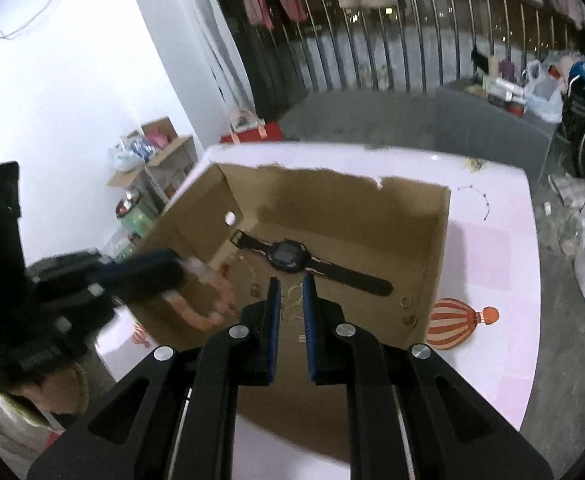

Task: Organize jewelry

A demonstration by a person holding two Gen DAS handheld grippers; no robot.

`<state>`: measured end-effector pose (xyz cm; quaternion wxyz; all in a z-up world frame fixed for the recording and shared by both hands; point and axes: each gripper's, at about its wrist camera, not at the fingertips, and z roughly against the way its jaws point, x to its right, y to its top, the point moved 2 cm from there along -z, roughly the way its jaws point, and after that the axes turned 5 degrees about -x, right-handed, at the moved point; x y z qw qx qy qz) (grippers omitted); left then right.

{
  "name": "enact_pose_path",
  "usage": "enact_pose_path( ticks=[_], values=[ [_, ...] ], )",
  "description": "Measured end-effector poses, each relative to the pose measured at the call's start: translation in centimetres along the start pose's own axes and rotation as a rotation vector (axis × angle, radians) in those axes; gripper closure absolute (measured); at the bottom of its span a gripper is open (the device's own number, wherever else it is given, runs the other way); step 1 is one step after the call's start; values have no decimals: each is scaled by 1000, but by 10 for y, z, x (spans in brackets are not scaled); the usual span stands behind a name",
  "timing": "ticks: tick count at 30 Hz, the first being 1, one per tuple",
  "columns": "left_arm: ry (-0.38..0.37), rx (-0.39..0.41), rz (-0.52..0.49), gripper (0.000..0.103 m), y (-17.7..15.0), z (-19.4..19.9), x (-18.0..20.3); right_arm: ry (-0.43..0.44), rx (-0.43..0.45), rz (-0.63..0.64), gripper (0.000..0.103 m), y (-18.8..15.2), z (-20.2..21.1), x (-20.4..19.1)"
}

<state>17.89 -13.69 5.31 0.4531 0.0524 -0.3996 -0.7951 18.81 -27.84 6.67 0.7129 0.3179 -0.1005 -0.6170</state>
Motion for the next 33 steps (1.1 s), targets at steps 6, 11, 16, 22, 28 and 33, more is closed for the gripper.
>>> enact_pose_path(
  ticks=[6, 11, 16, 22, 28, 33],
  values=[
    [-42, -92, 47, 94, -11, -50, -10, -28, -65, 3, 90, 6, -25, 16],
    [-59, -101, 71, 84, -14, -53, -20, -34, -60, -26, 81, 4, -27, 28],
    [-36, -70, 78, 74, -11, -42, -25, -26, -30, -42, 79, 3, -17, 32],
    [34, -2, 96, 55, -12, -10, -33, -23, 2, -82, 72, -4, 0, 38],
    [194, 77, 157, 32, -17, 38, -64, -27, 35, -161, 59, -24, 20, 50],
    [296, 77, 290, 27, -26, 55, -106, 67, 13, -274, 54, -50, 21, 62]
  ],
)
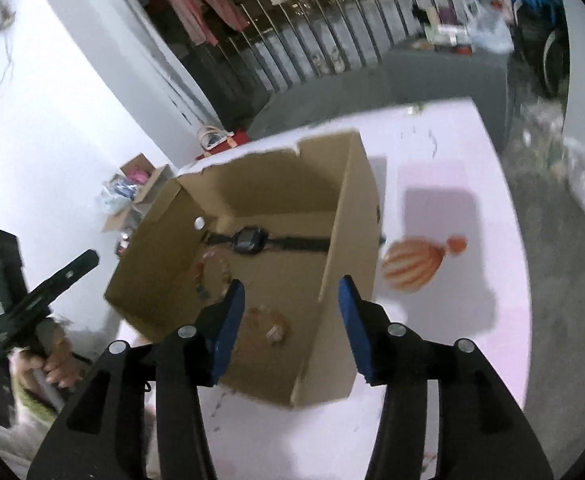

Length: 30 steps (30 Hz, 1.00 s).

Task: Organize jewelry

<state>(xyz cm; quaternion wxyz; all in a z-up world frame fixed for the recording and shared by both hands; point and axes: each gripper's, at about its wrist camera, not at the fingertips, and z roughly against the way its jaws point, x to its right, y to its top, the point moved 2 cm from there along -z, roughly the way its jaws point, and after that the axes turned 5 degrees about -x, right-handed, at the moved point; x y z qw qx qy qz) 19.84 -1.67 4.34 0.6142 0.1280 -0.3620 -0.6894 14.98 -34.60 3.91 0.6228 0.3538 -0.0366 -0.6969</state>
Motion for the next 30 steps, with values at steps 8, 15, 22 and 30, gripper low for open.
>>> enact_pose_path(
  ticks=[8, 15, 22, 30],
  values=[
    [-36, -186, 187, 27, -12, -46, -43, -4, -103, -48, 51, -20, -22, 3],
    [-100, -248, 228, 27, -26, -64, -31, -74, -163, -9, 45, -19, -36, -4],
    [-50, -233, 200, 27, -30, -55, -19, -111, -168, 2, 45, -19, -33, -9],
    [-52, -225, 189, 27, -40, -27, -11, -98, -149, 2, 46, -34, -12, -16]
  ],
)
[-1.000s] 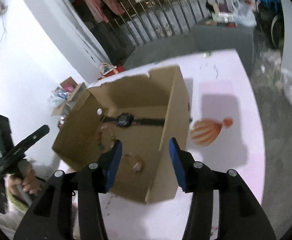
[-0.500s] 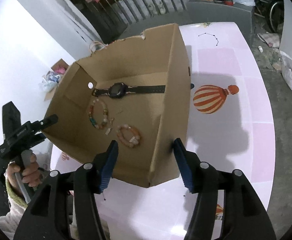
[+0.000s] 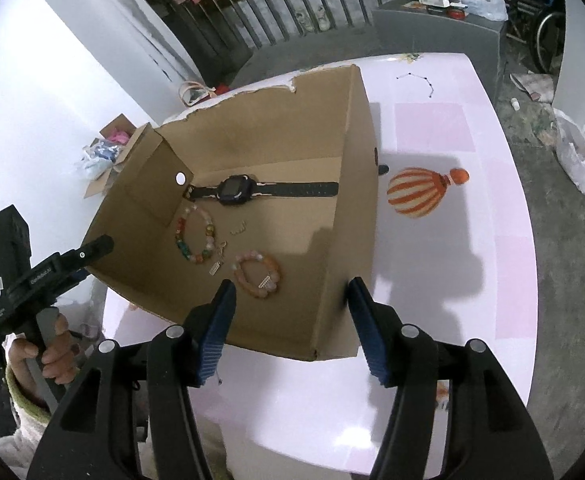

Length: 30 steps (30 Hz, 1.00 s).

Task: Organize jewelry

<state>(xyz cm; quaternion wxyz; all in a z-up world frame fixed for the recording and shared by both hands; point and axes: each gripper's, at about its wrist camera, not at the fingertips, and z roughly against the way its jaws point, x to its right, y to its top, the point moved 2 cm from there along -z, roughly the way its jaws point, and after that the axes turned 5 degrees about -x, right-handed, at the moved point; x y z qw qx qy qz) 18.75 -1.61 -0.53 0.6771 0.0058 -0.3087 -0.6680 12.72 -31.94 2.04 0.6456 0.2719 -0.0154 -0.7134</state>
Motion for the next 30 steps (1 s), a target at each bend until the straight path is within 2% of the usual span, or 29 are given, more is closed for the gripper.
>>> enact_pose_path(
  ticks=[10, 18, 23, 25, 27, 30],
  values=[
    [1, -4, -29, 27, -34, 6, -2, -44, 38, -1, 45, -44, 15, -5],
    [18, 29, -58, 27, -44, 3, -7, -66, 82, 8, 45, -53, 12, -4],
    [62, 100, -87, 25, -50, 23, -7, -54, 153, -16, 44, -62, 30, -5],
    [82, 155, -105, 23, -56, 39, -8, -76, 188, -17, 38, -68, 40, -7],
    [101, 193, -124, 21, -62, 53, -9, -101, 215, -16, 36, -77, 47, -9],
    [127, 230, -155, 18, -74, 68, -7, -129, 240, -15, 27, -91, 55, -14]
  ],
)
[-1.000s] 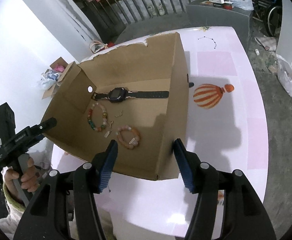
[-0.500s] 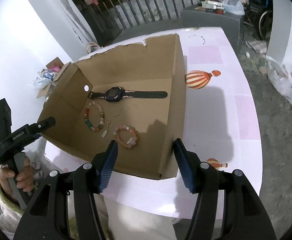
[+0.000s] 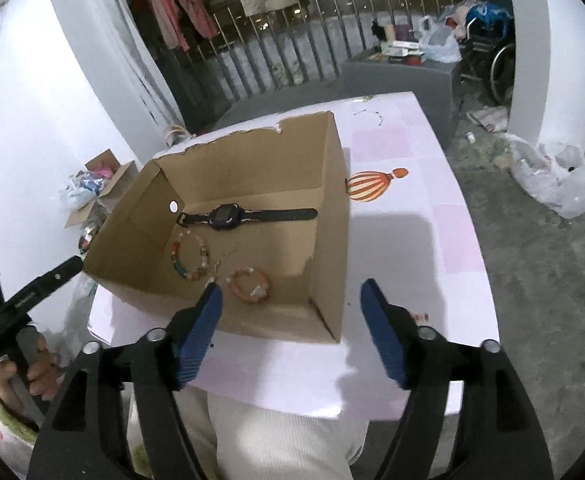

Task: Organize jewelry

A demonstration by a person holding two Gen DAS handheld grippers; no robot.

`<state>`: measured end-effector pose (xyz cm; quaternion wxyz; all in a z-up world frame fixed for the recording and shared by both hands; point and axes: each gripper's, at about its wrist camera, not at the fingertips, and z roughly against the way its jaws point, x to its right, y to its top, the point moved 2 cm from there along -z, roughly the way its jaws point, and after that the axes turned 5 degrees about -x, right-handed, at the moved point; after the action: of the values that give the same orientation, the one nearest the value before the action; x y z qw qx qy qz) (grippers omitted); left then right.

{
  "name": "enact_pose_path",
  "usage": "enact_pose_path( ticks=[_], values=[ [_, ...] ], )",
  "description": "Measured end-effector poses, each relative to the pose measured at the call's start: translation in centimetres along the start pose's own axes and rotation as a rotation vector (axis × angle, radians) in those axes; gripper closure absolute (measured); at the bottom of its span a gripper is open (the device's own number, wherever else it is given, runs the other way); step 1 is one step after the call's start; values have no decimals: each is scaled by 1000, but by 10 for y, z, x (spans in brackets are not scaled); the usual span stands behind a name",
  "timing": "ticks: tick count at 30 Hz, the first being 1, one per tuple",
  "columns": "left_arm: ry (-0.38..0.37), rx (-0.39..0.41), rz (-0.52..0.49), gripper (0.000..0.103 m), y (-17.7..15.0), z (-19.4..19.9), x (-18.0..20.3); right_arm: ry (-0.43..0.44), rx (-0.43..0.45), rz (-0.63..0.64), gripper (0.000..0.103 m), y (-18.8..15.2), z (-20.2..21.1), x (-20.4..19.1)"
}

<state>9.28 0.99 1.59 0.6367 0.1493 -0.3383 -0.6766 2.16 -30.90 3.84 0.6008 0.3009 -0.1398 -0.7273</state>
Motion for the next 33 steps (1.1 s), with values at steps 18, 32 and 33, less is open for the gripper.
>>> enact_pose_path(
  ticks=[18, 32, 33],
  values=[
    [207, -7, -71, 10, -34, 28, 18, -279, 96, 55, 6, -40, 18, -28],
    [308, -96, -107, 10, -27, 17, 13, -302, 16, 27, 6, -43, 7, -31],
    [308, -100, -106, 10, -27, 16, 13, -301, 13, 24, 6, -42, 6, -31]
  ],
)
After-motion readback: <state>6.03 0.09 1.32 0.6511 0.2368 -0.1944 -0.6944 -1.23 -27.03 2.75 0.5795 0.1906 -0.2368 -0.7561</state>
